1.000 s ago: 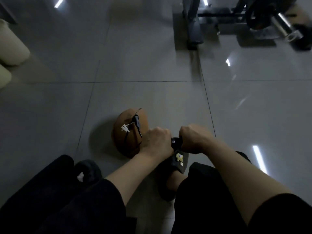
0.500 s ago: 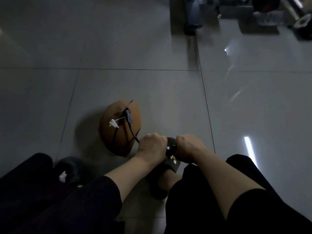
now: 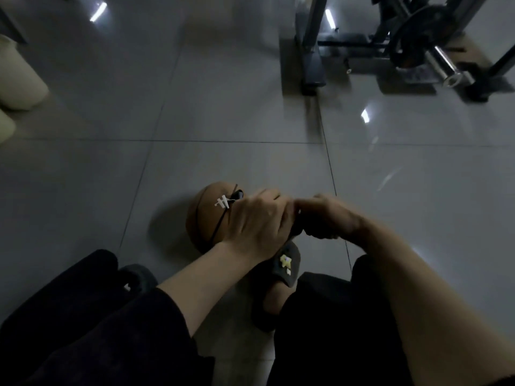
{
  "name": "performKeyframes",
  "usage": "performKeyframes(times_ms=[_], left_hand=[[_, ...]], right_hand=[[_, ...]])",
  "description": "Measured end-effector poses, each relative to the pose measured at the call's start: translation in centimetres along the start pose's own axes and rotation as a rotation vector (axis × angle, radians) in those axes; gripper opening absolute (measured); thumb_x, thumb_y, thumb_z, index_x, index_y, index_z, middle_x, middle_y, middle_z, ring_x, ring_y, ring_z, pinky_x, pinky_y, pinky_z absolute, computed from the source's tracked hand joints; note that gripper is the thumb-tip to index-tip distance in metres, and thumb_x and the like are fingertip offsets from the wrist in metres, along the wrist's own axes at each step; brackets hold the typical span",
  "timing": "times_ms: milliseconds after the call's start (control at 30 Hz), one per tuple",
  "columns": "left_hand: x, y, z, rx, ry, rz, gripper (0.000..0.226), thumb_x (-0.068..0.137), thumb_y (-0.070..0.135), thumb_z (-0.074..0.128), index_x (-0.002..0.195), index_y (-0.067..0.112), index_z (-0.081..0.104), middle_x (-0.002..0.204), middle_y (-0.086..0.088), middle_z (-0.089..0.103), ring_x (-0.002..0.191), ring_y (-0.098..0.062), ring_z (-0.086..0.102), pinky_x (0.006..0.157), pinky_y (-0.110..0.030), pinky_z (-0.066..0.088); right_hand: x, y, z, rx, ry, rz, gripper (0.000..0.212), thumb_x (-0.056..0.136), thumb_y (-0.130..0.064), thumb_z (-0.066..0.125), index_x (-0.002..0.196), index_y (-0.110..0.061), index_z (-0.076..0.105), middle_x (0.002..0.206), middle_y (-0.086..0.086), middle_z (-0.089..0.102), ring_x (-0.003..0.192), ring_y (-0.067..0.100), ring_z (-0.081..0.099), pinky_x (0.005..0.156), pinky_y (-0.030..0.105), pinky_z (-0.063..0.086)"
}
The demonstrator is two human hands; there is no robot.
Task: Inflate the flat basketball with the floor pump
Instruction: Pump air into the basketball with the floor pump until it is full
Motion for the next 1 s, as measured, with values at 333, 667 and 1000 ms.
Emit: performKeyframes(times_ms=[333,667,1000], left_hand=[[-5.6,-5.7,10.3,-0.038,0.161,-0.008,0.053,0.098,0.025,0.034,0.049,0.012,0.049,0.045,-0.004,0.046,0.036,-0.017,0.04,0.042,-0.019,0.022],[-6.2,-7.4,13.1,-0.041,-0.01,-0.128,0.047,0.095,0.027,0.037,0.051,0.015,0.05,0.046,-0.001,0.047,0.037,-0.014,0.041,0.036,-0.018,0.031],[0.0,-1.3,2.4,-0.094,-0.083,-0.255,0.038,0.087,0.031,0.047,0.057,0.012,0.058,0.053,-0.007,0.057,0.047,-0.021,0.046,0.048,-0.023,0.032]], right_hand=[[6.0,6.2,9.5,-0.627,0.604,0.065,0.053,0.086,-0.048,0.034,0.047,-0.018,0.054,0.044,-0.003,0.043,0.039,0.016,0.043,0.042,0.019,0.012],[8.9,6.7,9.8,-0.745,0.412,0.144,0.044,0.097,-0.041,0.034,0.084,-0.018,0.07,0.084,0.003,0.069,0.071,0.022,0.06,0.049,0.025,0.023],[2.7,1.6,3.0,-0.526,0.531,0.075,0.046,0.088,-0.034,0.049,0.052,-0.008,0.042,0.052,0.006,0.042,0.055,0.027,0.05,0.049,0.028,0.029]])
Point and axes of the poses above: each hand's wrist, its own x-axis towards the middle knuckle, its own z-axis out of the palm, y = z × x, the point moved 2 cm from there along x, towards the middle knuckle
